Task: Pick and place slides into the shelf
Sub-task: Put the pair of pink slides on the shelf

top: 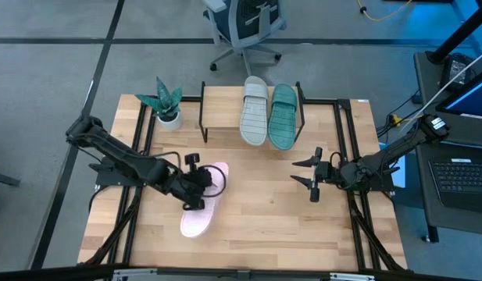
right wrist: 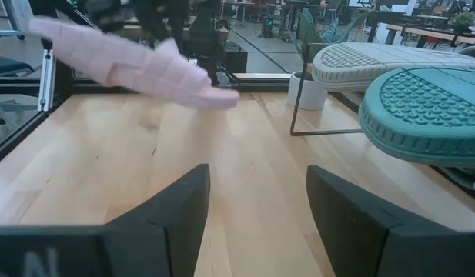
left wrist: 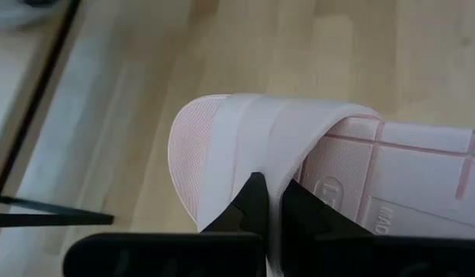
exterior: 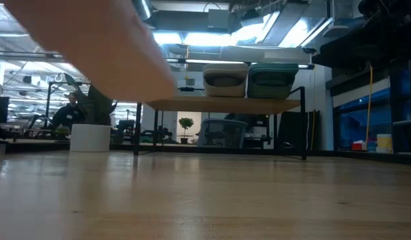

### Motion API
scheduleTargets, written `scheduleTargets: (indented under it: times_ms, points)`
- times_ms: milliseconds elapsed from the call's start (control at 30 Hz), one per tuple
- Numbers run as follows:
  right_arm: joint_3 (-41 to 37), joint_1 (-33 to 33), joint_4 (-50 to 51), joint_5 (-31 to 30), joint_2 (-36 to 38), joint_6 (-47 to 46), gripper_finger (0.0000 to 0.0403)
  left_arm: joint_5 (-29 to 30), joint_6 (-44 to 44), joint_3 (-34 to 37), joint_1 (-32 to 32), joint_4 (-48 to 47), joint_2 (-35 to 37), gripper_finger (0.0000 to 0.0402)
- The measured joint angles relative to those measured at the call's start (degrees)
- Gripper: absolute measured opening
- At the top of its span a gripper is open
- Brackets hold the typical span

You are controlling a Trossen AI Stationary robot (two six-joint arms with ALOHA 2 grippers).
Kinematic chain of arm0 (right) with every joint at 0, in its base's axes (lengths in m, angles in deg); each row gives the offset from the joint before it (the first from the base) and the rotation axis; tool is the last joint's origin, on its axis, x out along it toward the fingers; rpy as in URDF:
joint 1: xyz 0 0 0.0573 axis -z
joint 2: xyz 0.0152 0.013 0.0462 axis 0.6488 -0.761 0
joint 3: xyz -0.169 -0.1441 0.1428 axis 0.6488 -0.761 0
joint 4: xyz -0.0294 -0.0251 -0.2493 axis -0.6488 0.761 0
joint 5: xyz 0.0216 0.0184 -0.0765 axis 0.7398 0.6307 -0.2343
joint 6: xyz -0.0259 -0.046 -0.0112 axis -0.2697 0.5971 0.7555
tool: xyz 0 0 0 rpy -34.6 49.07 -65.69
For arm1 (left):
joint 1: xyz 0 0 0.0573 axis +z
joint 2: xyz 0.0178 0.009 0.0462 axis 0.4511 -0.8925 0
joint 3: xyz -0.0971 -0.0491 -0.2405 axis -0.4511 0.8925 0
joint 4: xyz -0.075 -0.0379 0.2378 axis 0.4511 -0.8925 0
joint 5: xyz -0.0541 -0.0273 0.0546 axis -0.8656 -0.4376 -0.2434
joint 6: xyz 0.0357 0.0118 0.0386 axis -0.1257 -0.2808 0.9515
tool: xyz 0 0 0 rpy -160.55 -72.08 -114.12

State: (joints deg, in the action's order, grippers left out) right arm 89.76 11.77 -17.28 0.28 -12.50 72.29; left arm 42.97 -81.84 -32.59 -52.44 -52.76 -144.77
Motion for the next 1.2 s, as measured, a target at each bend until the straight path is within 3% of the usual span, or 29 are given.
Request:
scheduleTargets:
  times_ms: [400, 1000, 1200]
  points:
    - [0.0, 0.0, 0.0, 0.0, 0.0, -0.1, 0.0218, 0.8, 3.0, -0.1, 0.9, 0.5, 8.3, 0.0003]
    - [0.0, 0.0, 0.1, 0.0, 0.0, 0.0, 0.0218, 2.2, 13.7, -0.4, 7.3, 6.2, 10.5, 0.0003]
    - [0.0, 0.0, 0.5, 0.0, 0.0, 0.0, 0.0218, 4.8, 19.2, -5.0, 8.7, 5.9, 13.0, 0.0003]
